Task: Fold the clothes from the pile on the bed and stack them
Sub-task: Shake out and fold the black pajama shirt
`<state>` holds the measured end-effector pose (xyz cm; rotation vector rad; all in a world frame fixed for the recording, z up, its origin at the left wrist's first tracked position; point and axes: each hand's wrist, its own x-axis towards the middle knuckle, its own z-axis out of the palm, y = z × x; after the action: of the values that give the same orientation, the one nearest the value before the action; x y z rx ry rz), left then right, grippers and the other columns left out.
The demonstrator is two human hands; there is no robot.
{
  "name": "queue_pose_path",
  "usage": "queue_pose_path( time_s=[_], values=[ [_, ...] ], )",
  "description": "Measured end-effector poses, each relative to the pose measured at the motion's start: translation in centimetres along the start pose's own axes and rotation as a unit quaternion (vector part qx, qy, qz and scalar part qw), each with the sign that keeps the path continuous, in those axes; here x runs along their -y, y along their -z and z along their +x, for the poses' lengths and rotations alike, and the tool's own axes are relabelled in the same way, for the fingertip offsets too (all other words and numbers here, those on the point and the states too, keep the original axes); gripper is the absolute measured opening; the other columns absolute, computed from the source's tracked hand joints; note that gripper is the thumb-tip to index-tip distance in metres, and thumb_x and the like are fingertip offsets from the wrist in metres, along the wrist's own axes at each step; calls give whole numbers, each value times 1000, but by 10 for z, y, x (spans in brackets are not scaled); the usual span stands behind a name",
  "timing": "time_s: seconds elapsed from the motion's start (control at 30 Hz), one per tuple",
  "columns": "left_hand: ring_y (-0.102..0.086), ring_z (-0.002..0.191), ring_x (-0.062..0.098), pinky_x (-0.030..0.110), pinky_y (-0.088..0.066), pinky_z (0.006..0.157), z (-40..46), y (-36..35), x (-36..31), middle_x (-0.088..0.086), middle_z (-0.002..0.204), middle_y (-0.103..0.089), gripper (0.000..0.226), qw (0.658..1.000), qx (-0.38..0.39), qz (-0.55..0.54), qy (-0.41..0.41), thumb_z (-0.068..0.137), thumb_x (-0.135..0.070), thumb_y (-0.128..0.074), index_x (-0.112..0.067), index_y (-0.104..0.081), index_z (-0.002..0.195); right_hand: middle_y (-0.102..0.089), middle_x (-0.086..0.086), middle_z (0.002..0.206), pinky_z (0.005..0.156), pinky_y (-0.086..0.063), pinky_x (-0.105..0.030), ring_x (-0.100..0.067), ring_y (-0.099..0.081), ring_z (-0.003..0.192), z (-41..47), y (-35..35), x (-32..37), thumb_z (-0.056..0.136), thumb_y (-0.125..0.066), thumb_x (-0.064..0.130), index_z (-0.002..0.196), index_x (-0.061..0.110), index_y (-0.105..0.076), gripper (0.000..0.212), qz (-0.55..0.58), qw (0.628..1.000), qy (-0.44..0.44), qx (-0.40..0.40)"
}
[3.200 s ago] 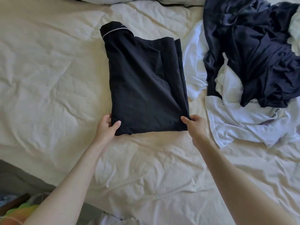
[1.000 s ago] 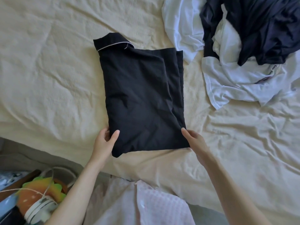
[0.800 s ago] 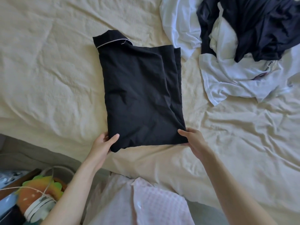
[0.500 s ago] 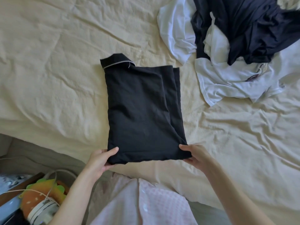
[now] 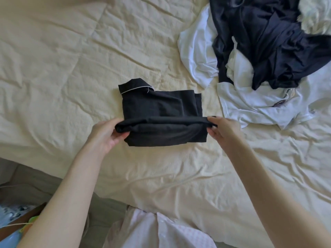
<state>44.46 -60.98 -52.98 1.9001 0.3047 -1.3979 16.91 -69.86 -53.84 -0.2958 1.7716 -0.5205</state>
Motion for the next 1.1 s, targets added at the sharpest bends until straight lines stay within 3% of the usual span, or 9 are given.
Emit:
queue_pose_path(
  time_s=[0.2, 0.33, 0.43, 0.5, 0.57, 0.67, 0.8, 0.97, 1.1],
  values=[
    [-64, 68, 22, 22, -55, 47, 48, -27, -50, 13, 83, -61, 9, 999, -23, 38, -11, 86, -13, -61, -8, -55, 82, -58, -8, 83, 55, -50, -15, -8, -61, 59, 53, -54, 38, 90, -57, 0, 86, 0, -57, 4, 86, 995, -31, 51],
    [-64, 76, 17, 27, -55, 68, 73, -34, -53, 5, 91, -63, 25, 986, -71, 99, -116, 94, -24, -52, -8, -53, 113, -62, -9, 108, 79, -52, -23, -16, -65, 92, 60, -75, 37, 93, -51, 5, 120, 2, -50, 27, 57, 995, 67, 54],
    [-53, 107, 20, 29, -41, 92, 72, -33, -24, 7, 121, -54, 37, 860, -135, 325, -369, 93, -23, -51, -10, -49, 128, -61, 6, 100, 78, -45, -18, -4, -57, 93, 44, -80, 13, 93, -51, 23, 111, 18, -55, 20, -234, 929, 285, 16],
    [-35, 132, 32, 39, -29, 108, 69, -36, 2, 18, 141, -41, 44, 727, -90, 448, -513, 92, -19, -53, -8, -47, 135, -54, -1, 130, 103, -35, -26, -14, -46, 125, 41, -82, -12, 96, -49, 27, 130, 14, -52, 37, -389, 818, 422, 46],
    [-16, 142, 39, 51, -17, 114, 75, -44, 22, 18, 153, -23, 52, 629, -30, 553, -545, 93, -25, -53, -16, -40, 142, -32, -7, 152, 117, -18, -42, -24, -22, 144, 47, -87, -32, 98, -46, 31, 143, 17, -39, 48, -514, 691, 504, 61],
    [7, 145, 33, 53, 4, 114, 98, -53, 34, 9, 159, 3, 62, 567, -17, 660, -493, 94, -46, -40, -32, -16, 149, -23, -10, 156, 116, -13, -51, -30, -17, 145, 73, -93, -49, 96, -44, 41, 147, 22, -32, 56, -612, 583, 532, 47],
    [16, 144, 29, 49, 14, 112, 129, -55, 39, 4, 158, 15, 67, 527, -35, 724, -443, 91, -60, -19, -37, 7, 148, -11, -7, 159, 117, -5, -47, -27, -9, 146, 107, -87, -56, 95, -26, 54, 151, 30, -15, 62, -685, 557, 470, 20],
    [23, 142, 27, 48, 19, 109, 132, -61, 35, 2, 156, 23, 65, 532, 10, 748, -396, 94, -57, -18, -37, 17, 145, 3, -4, 160, 116, 6, -46, -24, 6, 147, 112, -91, -54, 97, -23, 53, 151, 31, -2, 62, -716, 543, 436, 51],
    [-14, 144, 25, 41, -11, 117, 108, -47, 25, 9, 154, -25, 47, 698, 4, 499, -513, 96, -21, -48, -17, -39, 142, -16, -6, 158, 119, -5, -44, -22, -8, 147, 94, -78, -45, 98, -41, 39, 146, 23, -33, 51, -596, 650, 471, 42]
  ],
)
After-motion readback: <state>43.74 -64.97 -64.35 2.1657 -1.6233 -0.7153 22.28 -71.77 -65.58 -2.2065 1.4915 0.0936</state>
